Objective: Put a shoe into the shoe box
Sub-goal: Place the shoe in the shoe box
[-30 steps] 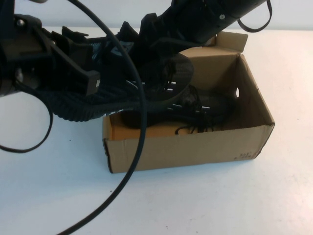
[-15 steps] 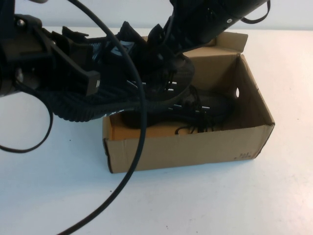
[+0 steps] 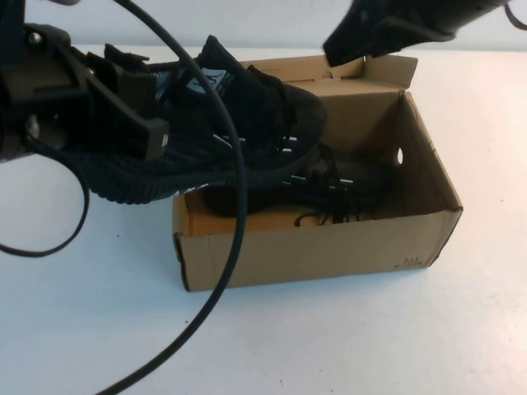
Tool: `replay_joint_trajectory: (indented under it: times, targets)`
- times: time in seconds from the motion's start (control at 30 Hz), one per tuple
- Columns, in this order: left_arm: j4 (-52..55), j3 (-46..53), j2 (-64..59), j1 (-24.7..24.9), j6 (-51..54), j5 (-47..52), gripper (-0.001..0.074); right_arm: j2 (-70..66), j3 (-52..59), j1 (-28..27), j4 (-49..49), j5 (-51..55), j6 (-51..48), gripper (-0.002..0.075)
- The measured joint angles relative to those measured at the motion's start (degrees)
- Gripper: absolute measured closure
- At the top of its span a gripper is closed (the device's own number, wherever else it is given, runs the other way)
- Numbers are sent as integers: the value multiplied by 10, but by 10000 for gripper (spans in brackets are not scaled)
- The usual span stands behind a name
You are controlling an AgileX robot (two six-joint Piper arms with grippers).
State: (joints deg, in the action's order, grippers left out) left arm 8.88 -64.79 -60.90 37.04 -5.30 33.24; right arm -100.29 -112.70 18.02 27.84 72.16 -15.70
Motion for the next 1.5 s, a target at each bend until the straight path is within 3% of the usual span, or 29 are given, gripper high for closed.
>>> replay_joint_trajectory:
  times: [0.23, 0.43, 0.63, 1.23, 1.5]
  targets:
    - [-2, 0, 0, 0, -5, -36, 715, 0, 139, -120, 220, -10, -79, 226]
    - [-3, 0, 0, 0, -26, -74, 715, 0, 230, -122, 317, -16, -136, 227]
    - [-3, 0, 0, 0, -50, -95, 715, 0, 238, -122, 423, -21, -165, 197]
    - [-27, 0, 0, 0, -78, -128, 715, 0, 238, -122, 484, -29, -210, 82]
    - [-39, 0, 0, 0, -79, -141, 715, 0, 238, -122, 529, -38, -222, 80]
